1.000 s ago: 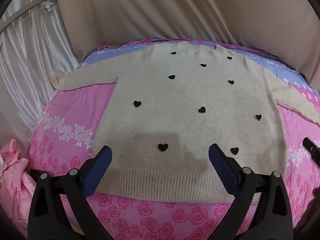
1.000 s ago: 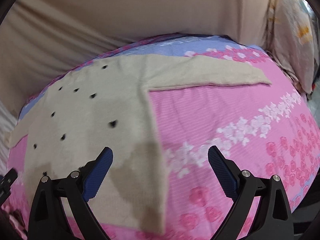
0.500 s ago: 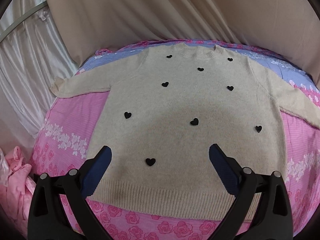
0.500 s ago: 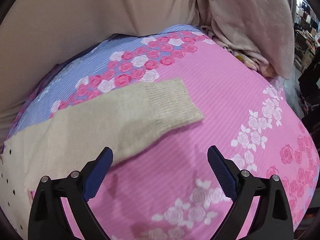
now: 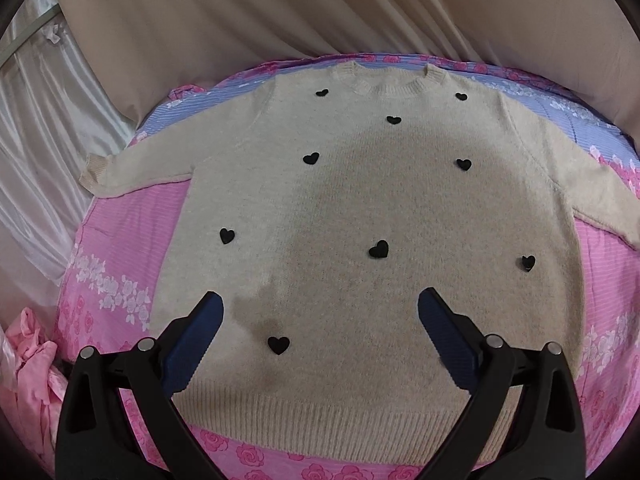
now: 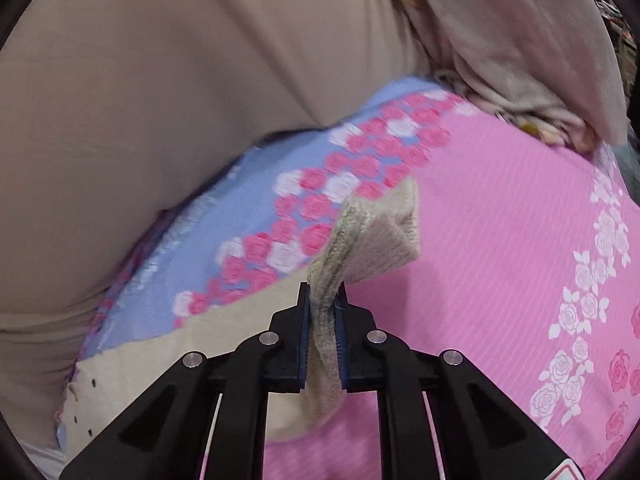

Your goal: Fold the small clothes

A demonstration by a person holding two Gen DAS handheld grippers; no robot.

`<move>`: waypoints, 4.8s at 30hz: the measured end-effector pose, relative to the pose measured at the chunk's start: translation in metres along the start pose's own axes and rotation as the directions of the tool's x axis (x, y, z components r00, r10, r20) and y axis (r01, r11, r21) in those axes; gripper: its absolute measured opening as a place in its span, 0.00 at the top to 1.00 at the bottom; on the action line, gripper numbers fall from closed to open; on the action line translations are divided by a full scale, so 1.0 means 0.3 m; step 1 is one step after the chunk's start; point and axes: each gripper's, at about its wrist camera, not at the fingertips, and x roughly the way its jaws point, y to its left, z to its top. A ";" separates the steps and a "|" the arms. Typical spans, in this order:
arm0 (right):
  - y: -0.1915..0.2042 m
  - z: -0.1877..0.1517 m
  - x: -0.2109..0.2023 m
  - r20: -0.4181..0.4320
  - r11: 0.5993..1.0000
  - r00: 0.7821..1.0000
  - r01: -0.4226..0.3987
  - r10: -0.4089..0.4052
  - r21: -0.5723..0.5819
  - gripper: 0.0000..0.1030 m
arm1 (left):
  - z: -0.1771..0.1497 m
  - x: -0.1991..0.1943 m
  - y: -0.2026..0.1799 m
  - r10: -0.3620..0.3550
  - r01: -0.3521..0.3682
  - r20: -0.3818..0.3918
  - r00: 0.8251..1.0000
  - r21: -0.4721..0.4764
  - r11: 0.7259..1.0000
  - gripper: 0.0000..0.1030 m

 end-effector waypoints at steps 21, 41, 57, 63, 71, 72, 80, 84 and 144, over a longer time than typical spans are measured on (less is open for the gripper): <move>1.565 -0.766 -0.066 -0.444 0.578 0.833 -0.551 0.332 -0.602 0.89 | -0.046 0.071 0.354 -0.057 0.058 0.013 0.998 -0.277 0.959 0.07; 1.199 -1.176 -0.234 -0.504 0.482 0.862 -0.466 0.057 -0.742 0.47 | 0.218 0.593 1.328 -0.060 0.105 0.086 0.994 -0.827 0.553 0.06; 1.124 -1.174 -0.261 -0.502 0.569 0.863 -0.390 -0.046 -0.724 0.38 | 0.355 0.831 1.595 -0.042 0.211 0.211 0.977 -0.902 0.375 0.94; 1.122 -1.176 -0.274 -0.514 0.567 0.858 -0.413 -0.021 -0.713 0.38 | 0.589 0.513 1.395 -0.023 0.320 0.400 0.916 -0.697 0.641 0.95; 1.049 -1.108 -0.304 -0.494 0.627 0.868 -0.412 0.050 -0.661 0.38 | 0.836 0.082 0.747 -0.318 0.507 0.571 0.757 -0.206 0.837 0.95; 1.029 -1.088 -0.307 -0.486 0.643 0.872 -0.407 0.063 -0.648 0.38 | 0.848 0.065 0.632 -0.377 0.534 0.553 0.743 -0.150 0.832 0.95; 0.793 -0.919 -0.275 -0.402 0.785 0.913 -0.294 0.063 -0.546 0.35 | 0.626 0.303 -0.101 -0.469 0.476 0.194 0.862 0.009 0.879 0.37; 0.742 -0.808 -0.242 -0.393 0.821 0.915 -0.290 0.088 -0.492 0.35 | 0.453 0.344 -0.181 -0.406 0.401 0.124 0.906 0.065 0.914 0.34; 0.470 -0.875 -0.181 -0.606 0.892 0.795 -0.293 0.028 -0.344 0.47 | 0.028 0.375 0.688 -0.202 0.165 -0.054 0.978 -0.396 0.903 0.15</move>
